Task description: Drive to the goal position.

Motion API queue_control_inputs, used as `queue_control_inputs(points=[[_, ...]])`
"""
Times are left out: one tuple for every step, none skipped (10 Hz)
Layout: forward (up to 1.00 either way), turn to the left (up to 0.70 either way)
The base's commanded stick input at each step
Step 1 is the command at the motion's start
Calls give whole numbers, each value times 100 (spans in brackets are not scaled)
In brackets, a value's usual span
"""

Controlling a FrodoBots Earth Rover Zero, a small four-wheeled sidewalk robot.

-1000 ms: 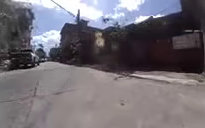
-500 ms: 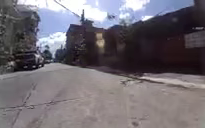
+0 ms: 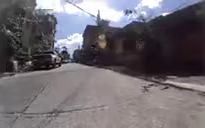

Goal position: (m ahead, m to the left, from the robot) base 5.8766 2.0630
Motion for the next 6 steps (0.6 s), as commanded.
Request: queue_control_inputs(points=[[85, 0], [85, 0], [85, 0], [85, 0], [85, 0], [85, 0]])
